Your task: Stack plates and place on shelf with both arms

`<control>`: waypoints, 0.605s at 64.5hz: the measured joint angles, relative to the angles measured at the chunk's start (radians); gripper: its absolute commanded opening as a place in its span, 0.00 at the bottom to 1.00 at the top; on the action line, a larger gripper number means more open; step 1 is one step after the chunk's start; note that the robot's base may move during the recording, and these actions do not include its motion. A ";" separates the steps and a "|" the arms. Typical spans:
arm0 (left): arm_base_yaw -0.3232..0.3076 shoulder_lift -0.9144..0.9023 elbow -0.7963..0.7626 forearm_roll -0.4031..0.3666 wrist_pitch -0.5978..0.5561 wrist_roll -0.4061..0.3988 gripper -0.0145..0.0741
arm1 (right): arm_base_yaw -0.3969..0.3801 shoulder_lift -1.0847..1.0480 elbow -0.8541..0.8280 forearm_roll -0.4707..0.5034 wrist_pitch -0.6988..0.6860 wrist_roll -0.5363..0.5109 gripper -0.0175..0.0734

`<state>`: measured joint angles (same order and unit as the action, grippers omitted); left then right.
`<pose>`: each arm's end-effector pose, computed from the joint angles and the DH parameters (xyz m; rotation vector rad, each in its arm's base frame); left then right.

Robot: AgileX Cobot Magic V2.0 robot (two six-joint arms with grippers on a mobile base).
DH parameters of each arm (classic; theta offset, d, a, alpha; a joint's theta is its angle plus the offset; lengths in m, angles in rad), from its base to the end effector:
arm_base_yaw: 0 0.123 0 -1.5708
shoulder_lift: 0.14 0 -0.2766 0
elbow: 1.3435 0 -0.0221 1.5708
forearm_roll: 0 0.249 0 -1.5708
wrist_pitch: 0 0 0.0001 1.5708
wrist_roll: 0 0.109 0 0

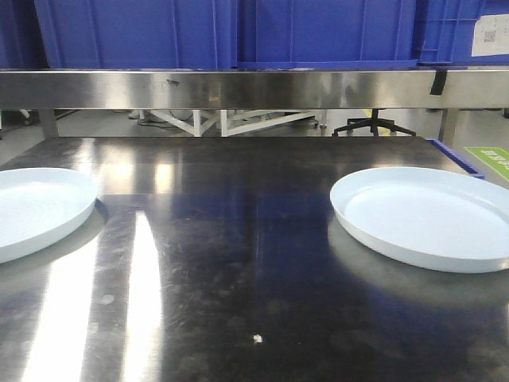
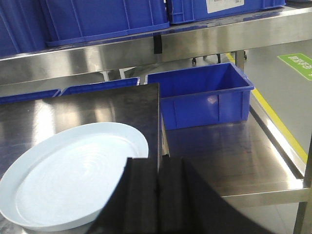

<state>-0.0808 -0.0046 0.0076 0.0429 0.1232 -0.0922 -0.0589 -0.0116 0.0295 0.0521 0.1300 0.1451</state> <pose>0.0809 -0.0060 0.1990 0.0210 1.6103 -0.0967 0.0812 -0.0040 0.1910 0.2030 1.6197 0.1113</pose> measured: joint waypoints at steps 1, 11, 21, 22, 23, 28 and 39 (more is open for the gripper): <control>0.000 0.000 0.000 0.000 0.000 0.000 0.26 | 0.000 0.000 0.000 0.000 0.000 0.000 0.25; 0.000 0.000 0.000 0.000 0.000 0.000 0.26 | 0.000 0.000 0.000 0.000 0.000 0.000 0.25; 0.000 0.000 0.000 0.000 0.000 0.000 0.26 | 0.000 0.000 0.000 0.000 0.000 0.000 0.25; 0.000 0.000 0.000 0.000 0.000 0.000 0.26 | 0.000 0.000 0.000 0.000 0.000 0.000 0.25; 0.000 0.000 0.000 0.000 0.000 0.000 0.26 | 0.000 0.000 0.000 0.000 0.000 0.000 0.25; 0.000 0.000 0.000 0.000 0.000 0.000 0.26 | 0.000 0.000 0.000 0.000 0.000 0.000 0.25; 0.000 0.000 0.000 0.000 0.000 0.000 0.26 | 0.000 0.000 0.000 0.000 0.000 0.000 0.25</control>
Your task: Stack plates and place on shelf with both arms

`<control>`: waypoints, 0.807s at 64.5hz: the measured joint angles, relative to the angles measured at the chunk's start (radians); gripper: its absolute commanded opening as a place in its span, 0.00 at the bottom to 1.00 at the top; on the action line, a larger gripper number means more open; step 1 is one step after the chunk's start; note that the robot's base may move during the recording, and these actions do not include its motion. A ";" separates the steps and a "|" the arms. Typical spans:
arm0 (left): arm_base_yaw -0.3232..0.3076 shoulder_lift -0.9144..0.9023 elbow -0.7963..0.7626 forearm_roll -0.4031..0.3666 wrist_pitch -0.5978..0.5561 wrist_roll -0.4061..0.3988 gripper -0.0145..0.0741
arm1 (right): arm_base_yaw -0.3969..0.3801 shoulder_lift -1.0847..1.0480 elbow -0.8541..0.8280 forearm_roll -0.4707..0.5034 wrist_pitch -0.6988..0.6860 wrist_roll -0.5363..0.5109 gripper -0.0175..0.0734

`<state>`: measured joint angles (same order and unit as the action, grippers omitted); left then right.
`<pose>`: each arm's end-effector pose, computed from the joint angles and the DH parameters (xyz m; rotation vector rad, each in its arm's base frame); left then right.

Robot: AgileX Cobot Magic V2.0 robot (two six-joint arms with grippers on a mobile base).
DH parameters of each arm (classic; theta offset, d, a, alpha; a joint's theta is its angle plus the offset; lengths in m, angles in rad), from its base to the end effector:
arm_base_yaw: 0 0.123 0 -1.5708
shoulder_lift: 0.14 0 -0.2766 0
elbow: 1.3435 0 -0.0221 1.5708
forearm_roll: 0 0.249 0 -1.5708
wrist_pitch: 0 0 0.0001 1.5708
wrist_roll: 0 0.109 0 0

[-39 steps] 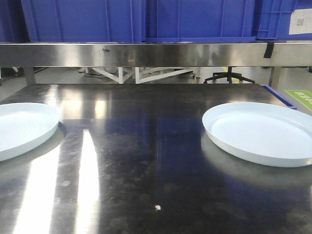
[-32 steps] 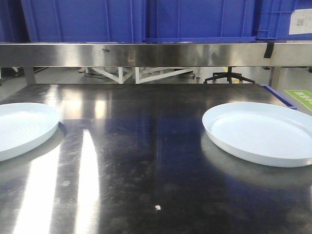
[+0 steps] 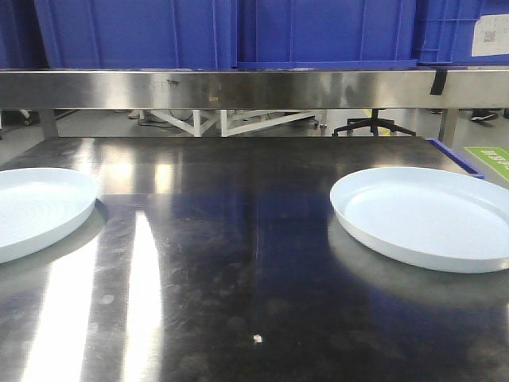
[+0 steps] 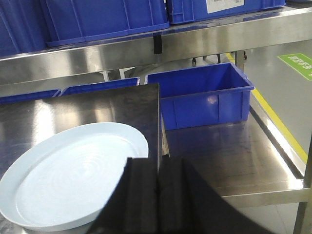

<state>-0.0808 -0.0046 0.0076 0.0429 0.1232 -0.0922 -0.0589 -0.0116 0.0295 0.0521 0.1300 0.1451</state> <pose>0.0809 -0.0060 0.1990 0.0210 1.6103 -0.0967 0.0812 -0.0040 0.1910 0.2030 1.6197 0.1113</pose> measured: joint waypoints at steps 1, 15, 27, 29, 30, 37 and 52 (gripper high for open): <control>0.000 0.000 0.000 0.000 0.000 0.000 0.26 | 0.000 0.000 0.000 0.000 0.000 0.000 0.25; 0.000 0.000 0.000 0.000 0.000 0.000 0.26 | 0.000 0.000 0.000 0.000 0.000 0.000 0.25; 0.000 0.000 0.000 0.000 0.000 0.000 0.26 | 0.000 0.000 0.000 0.000 0.000 0.000 0.25; 0.000 0.000 0.000 0.000 0.000 0.000 0.26 | 0.000 0.000 0.000 0.000 0.000 0.000 0.25; 0.000 0.000 0.000 0.000 0.000 0.000 0.26 | 0.000 0.000 0.000 0.000 0.000 0.000 0.25; 0.000 0.000 0.000 -0.002 0.000 0.000 0.26 | 0.000 0.000 0.000 0.000 0.000 0.000 0.25; 0.000 0.091 -0.222 0.004 0.192 0.000 0.26 | 0.000 0.000 0.000 0.000 0.000 0.000 0.25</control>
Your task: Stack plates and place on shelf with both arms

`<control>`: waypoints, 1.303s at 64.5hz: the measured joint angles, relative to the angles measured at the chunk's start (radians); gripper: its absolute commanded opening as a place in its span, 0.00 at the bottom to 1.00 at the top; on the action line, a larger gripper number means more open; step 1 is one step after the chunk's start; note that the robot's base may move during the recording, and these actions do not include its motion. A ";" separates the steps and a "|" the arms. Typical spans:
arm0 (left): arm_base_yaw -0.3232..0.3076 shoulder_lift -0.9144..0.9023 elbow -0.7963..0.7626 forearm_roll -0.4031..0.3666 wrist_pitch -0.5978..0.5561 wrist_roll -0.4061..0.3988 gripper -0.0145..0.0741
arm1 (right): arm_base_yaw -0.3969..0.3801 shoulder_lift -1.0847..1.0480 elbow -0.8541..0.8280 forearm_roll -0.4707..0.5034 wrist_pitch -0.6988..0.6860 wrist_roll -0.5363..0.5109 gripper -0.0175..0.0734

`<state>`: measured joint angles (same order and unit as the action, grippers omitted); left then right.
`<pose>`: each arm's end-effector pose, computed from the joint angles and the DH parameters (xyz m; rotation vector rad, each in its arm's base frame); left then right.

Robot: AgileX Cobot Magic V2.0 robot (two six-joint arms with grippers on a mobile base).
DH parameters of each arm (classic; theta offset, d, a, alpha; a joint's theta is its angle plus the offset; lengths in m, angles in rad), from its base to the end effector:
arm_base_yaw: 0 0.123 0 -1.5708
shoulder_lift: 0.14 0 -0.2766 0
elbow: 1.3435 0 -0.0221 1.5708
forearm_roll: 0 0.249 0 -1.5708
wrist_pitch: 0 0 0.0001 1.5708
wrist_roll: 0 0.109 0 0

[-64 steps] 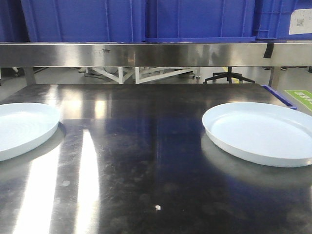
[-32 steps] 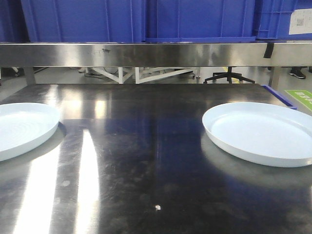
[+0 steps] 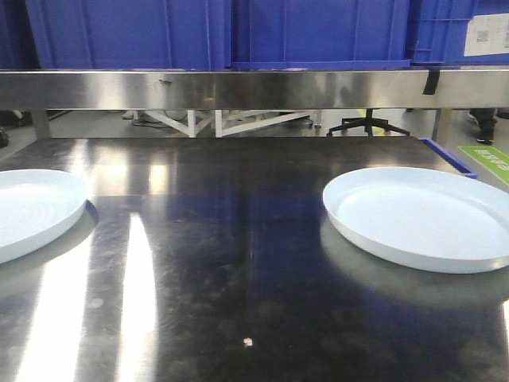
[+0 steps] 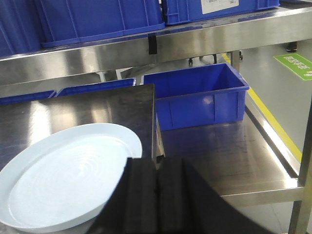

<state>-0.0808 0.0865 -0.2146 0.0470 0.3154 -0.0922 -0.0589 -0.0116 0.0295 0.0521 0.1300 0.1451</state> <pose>0.0773 -0.0047 0.2490 0.0168 1.6711 -0.0848 0.0812 -0.0040 0.1910 0.2030 1.6197 0.1113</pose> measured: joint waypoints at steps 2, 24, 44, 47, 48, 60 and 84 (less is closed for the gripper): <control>0.000 0.037 -0.050 0.008 0.037 0.000 0.26 | 0.000 0.000 0.000 0.000 0.000 0.000 0.25; 0.000 0.574 -0.532 0.040 0.312 0.000 0.26 | 0.000 0.000 0.000 0.000 0.000 0.000 0.25; 0.000 0.692 -0.546 0.038 0.307 0.000 0.26 | 0.000 0.000 0.000 0.000 0.000 0.000 0.25; 0.000 0.694 -0.546 0.036 0.305 0.000 0.26 | 0.000 0.000 0.000 0.000 0.000 0.000 0.25; 0.000 0.694 -0.546 0.036 0.305 0.000 0.26 | 0.000 0.000 0.000 0.000 0.000 0.000 0.25; 0.000 0.694 -0.546 0.035 0.301 0.000 0.26 | 0.000 0.000 0.000 0.000 0.000 0.000 0.25; 0.000 0.694 -0.546 0.031 0.297 0.000 0.26 | 0.000 0.000 0.000 0.000 0.000 0.000 0.25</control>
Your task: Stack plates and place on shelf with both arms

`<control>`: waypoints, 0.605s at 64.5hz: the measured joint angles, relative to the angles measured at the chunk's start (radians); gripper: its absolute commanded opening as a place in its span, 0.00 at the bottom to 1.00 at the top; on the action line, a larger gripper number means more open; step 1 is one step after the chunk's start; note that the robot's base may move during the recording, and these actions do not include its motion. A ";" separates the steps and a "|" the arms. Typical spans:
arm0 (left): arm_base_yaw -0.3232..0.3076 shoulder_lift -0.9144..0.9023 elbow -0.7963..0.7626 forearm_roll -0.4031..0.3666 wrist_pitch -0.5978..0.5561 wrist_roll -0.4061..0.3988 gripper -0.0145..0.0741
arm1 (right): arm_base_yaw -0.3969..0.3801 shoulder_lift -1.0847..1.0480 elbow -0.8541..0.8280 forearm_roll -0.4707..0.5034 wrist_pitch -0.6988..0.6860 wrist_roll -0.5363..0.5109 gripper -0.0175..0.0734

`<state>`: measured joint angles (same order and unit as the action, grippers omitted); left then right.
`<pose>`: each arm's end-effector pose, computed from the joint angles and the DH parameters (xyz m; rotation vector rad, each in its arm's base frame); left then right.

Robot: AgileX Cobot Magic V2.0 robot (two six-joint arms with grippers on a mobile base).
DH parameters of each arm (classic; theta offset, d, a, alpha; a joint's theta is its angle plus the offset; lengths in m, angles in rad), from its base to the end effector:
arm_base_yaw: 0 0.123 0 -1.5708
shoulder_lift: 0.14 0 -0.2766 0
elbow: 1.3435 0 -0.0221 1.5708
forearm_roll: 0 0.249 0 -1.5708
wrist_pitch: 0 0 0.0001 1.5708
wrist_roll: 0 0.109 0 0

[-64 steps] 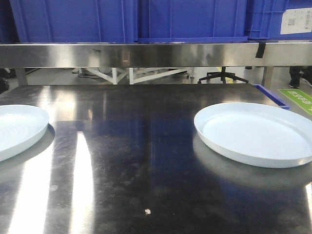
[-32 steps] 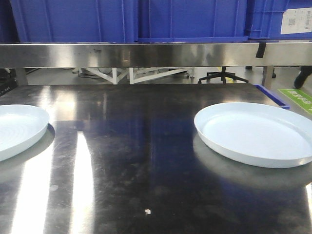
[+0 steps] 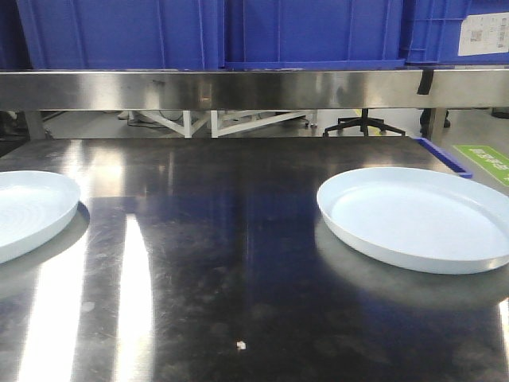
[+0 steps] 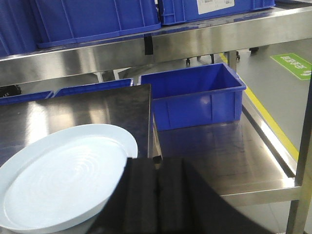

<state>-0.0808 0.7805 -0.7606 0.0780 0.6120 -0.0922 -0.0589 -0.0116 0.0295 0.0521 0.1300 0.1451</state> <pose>0.1725 -0.0091 0.3256 0.0288 2.1132 -0.0178 0.0812 -0.0040 0.1910 0.2030 1.6197 0.1113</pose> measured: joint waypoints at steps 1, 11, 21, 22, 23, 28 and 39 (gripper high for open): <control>0.000 0.000 0.000 0.000 0.000 0.000 0.26 | 0.000 0.000 0.000 0.000 0.000 0.000 0.25; 0.000 0.000 0.000 0.000 -0.011 0.000 0.26 | 0.000 0.000 0.000 0.000 0.000 0.000 0.25; 0.000 0.000 0.000 0.000 -0.044 0.000 0.26 | 0.000 0.000 0.000 0.000 0.000 0.000 0.25; 0.000 0.000 0.000 0.000 -0.047 0.000 0.26 | 0.000 0.000 0.000 0.000 0.000 0.000 0.25; 0.000 0.000 0.000 0.000 -0.050 0.000 0.26 | 0.000 0.000 0.000 0.000 0.000 0.000 0.25; 0.000 0.000 0.000 0.000 -0.065 0.000 0.26 | 0.000 0.000 0.000 0.000 -0.002 0.000 0.25; 0.000 0.000 0.000 0.000 -0.091 0.000 0.26 | 0.000 0.000 0.002 0.000 -0.049 0.000 0.25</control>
<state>-0.0808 0.7805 -0.7606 0.0780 0.5211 -0.0922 -0.0589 -0.0116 0.0311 0.0521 0.0814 0.1451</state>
